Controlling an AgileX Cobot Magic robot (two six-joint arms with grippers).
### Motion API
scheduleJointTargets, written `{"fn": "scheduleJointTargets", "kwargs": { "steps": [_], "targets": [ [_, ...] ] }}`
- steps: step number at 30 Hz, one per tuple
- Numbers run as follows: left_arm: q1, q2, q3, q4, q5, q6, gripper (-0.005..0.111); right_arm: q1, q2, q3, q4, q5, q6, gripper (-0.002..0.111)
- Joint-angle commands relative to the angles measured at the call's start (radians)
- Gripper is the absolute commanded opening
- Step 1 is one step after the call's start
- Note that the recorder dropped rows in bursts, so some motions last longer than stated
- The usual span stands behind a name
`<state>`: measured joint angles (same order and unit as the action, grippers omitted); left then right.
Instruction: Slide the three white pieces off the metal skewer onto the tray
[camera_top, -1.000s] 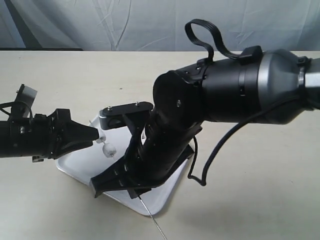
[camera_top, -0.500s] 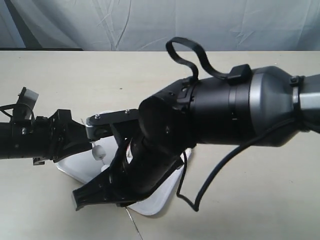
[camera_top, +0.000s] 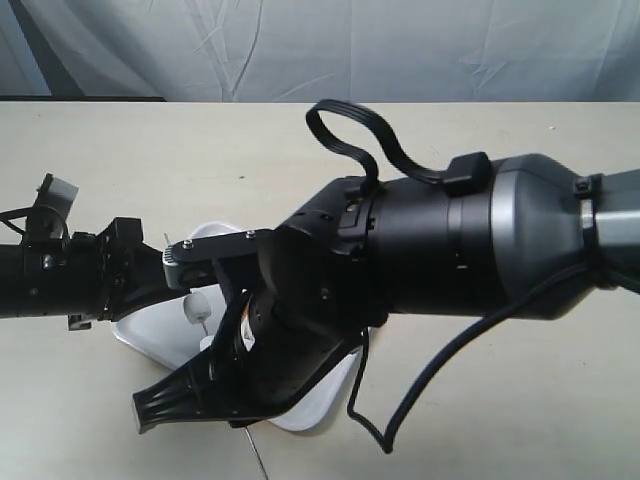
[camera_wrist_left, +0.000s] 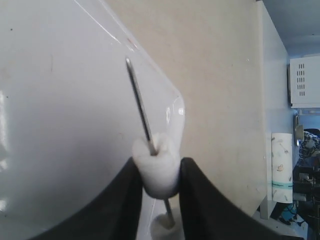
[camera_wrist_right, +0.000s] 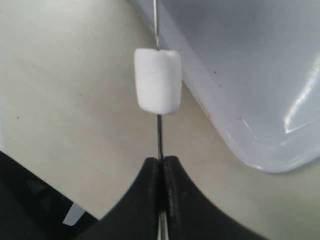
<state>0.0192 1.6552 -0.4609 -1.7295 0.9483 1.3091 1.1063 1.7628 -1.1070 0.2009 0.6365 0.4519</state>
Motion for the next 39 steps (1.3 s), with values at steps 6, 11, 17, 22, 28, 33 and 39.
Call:
{"fn": "scheduleJointTargets", "kwargs": {
  "steps": [6,11,17,22,28,33,39],
  "targets": [
    [-0.002,0.0,-0.007,-0.015,-0.01,0.003,0.024,0.001,-0.007,0.006,-0.004,0.086,0.004,-0.001],
    [-0.002,0.0,-0.022,-0.015,-0.028,0.003,0.024,0.02,-0.007,0.006,0.004,0.172,0.004,-0.001],
    [-0.002,0.0,-0.035,-0.015,-0.046,0.003,0.024,0.106,-0.007,0.006,-0.04,0.307,0.004,-0.001],
    [-0.002,0.0,-0.037,-0.015,-0.051,-0.001,0.024,0.141,-0.007,0.006,-0.084,0.424,0.032,-0.001],
    [-0.002,0.0,-0.037,-0.015,-0.059,-0.016,0.035,0.141,-0.007,0.006,-0.303,0.567,0.155,-0.001],
    [-0.002,0.0,-0.037,-0.015,-0.01,-0.029,0.041,0.141,-0.007,0.006,-0.409,0.522,0.174,-0.001],
    [-0.002,0.0,-0.037,-0.015,0.019,-0.079,0.039,0.139,-0.007,0.006,-0.465,0.356,0.261,-0.001]
  ]
}}
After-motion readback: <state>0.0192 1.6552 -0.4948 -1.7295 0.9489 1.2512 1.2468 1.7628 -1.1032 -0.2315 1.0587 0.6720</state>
